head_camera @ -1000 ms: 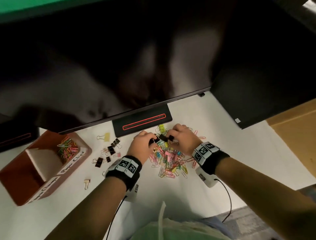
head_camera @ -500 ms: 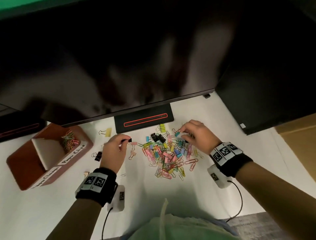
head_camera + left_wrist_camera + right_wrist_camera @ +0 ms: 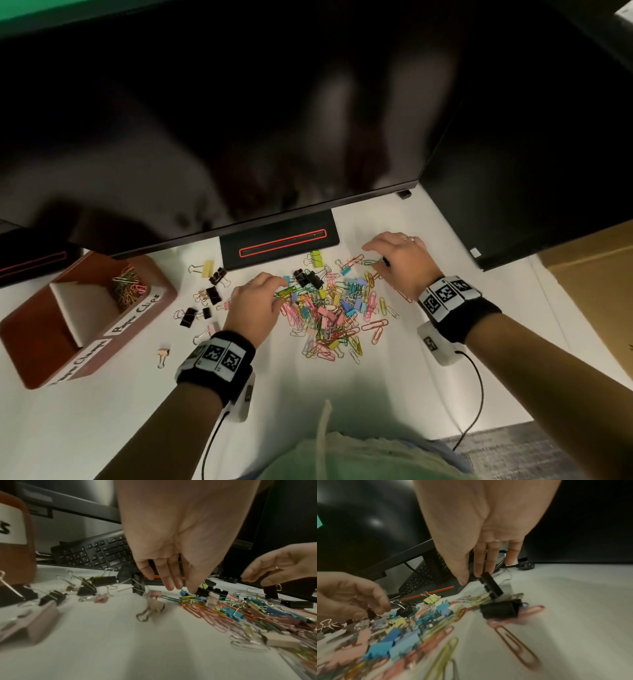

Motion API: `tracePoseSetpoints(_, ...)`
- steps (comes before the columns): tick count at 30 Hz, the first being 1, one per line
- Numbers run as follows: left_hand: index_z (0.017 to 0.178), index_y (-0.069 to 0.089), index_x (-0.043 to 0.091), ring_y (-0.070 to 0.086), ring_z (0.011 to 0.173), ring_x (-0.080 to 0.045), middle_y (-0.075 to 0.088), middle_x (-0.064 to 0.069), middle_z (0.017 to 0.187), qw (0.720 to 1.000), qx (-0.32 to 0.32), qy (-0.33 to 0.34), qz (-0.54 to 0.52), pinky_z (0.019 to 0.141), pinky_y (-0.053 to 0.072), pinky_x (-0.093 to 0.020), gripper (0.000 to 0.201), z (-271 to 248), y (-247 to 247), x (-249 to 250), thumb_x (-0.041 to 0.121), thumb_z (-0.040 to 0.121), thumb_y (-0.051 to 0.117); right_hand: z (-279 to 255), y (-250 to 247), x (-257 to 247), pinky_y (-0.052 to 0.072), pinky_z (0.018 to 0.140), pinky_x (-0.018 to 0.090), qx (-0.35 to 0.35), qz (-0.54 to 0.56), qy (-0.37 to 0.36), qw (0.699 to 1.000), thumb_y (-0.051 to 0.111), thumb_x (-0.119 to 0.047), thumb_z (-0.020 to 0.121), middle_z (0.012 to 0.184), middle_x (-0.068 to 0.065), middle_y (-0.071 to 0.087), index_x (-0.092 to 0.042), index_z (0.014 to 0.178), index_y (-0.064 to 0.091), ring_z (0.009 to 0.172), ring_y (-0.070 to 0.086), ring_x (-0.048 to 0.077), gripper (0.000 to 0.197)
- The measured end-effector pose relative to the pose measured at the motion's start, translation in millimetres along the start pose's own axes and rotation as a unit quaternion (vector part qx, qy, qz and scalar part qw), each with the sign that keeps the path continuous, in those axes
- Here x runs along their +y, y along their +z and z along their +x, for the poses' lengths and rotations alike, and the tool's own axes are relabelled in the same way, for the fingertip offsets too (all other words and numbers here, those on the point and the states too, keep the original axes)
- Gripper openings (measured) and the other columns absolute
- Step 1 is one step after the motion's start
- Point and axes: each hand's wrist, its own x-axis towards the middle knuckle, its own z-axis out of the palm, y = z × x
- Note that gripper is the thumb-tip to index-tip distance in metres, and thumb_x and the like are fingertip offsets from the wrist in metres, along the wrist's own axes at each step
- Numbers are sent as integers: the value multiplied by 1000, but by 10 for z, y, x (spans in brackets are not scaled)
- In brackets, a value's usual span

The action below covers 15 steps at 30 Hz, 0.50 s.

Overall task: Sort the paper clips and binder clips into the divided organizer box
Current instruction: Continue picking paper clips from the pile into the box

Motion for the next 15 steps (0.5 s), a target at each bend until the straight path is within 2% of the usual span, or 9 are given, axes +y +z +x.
tracePoseSetpoints(3, 115, 60, 24, 59, 97, -20, 58, 4, 116, 1000, -16, -11, 8, 94, 34, -37, 28, 82, 38, 40, 19, 88, 57, 167, 19, -124, 29, 108, 39, -74, -33, -26, 996, 52, -15, 90, 136, -3, 49, -24, 133, 48, 124, 47, 19, 44)
tracePoseSetpoints(5, 116, 60, 24, 58, 95, -21, 57, 3, 115, 999, -24, -20, 8, 94, 35, -38, 28, 126, 52, 67, 24, 88, 58, 258, 51, -164, 34, 107, 38, -111, -55, -13, 992, 53, -14, 90, 134, 2, 48, -21, 133, 50, 121, 48, 23, 44)
tracePoseSetpoints(8, 112, 63, 22, 60, 92, -23, 60, 0, 109, 999, -27, -28, -27, 92, 42, -39, 27, 164, 75, 84, 23, 86, 62, 332, 87, -196, 44, 98, 36, -124, -46, 3, 991, 52, -11, 90, 125, 6, 55, -17, 125, 57, 109, 56, 26, 36)
tracePoseSetpoints(10, 110, 64, 18, 62, 92, -22, 63, -3, 103, 997, -35, -28, -68, 89, 47, -40, 27, 169, 81, 82, 17, 83, 66, 343, 101, -223, 47, 94, 35, -133, -50, 12, 990, 51, -12, 91, 118, 7, 60, -16, 119, 60, 104, 58, 25, 30)
tracePoseSetpoints(15, 103, 58, 11, 59, 84, -15, 62, -2, 93, 989, -45, -53, -132, 76, 46, -22, 24, 110, 71, 33, 9, 81, 68, 309, 127, -274, 50, 92, 38, -160, -50, 60, 984, 54, -19, 91, 112, 5, 65, -15, 113, 63, 100, 62, 23, 25)
